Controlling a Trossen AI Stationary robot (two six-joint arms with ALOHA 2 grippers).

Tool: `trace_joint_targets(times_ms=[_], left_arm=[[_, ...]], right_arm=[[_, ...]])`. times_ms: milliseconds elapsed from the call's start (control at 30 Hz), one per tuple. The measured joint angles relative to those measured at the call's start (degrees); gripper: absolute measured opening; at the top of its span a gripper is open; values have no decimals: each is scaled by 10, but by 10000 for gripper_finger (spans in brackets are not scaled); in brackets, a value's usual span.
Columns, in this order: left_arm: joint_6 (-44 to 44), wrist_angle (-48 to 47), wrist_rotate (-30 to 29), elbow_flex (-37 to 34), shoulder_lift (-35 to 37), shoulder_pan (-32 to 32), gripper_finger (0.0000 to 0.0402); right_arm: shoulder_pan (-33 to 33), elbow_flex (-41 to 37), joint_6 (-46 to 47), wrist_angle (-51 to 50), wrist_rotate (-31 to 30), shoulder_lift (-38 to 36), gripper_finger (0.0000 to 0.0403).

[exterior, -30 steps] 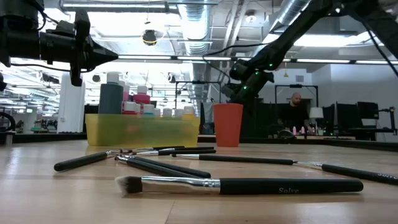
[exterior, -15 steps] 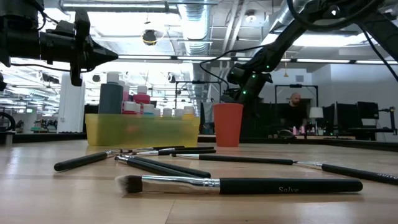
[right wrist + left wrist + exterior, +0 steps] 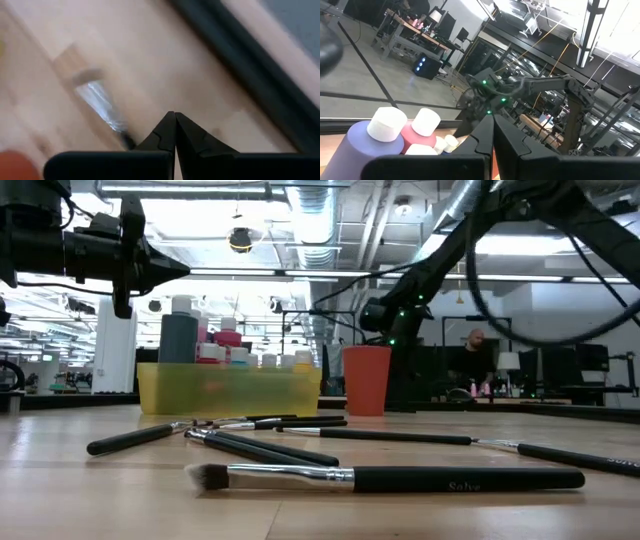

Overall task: Pick & Place Paint Supplies
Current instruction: Put the silver paint brush into the orange cup

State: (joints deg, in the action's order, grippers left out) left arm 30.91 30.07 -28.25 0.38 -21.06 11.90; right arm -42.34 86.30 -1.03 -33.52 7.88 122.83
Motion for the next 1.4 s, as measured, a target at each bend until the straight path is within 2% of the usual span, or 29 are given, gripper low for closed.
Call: trace_joint_targets(times_ms=[167,467,633,733,833,933,1167,1300,1400], left_arm=[[0,0,-3,0,0,0,1],[0,0,-4,0,0,0,1],[0,0,-4,0,0,0,1],[0,0,-4,0,0,0,1],[0,0,-4,0,0,0,1],[0,0,-4,0,0,0,1],[0,0,-4,0,0,0,1],[0,0,-4,0,0,0,1],[0,0,-4,0,0,0,1]], right_arm=[[16,18,-5,-60,-3,2,0],[25,1,-32,-171,-4,-8,0],[12,-1,-50,-158,22,-61,0],[-1,2,-109,-157,60,-106,0],[4,-8,-151,-171,58,-136,0],[17,-55,-195,-157,61,-200,0],[51,-286,-227,-13,54,-371,10],[83,-375,-198,114,53,-396,53],[95,-397,-181,175,27,-382,94]])
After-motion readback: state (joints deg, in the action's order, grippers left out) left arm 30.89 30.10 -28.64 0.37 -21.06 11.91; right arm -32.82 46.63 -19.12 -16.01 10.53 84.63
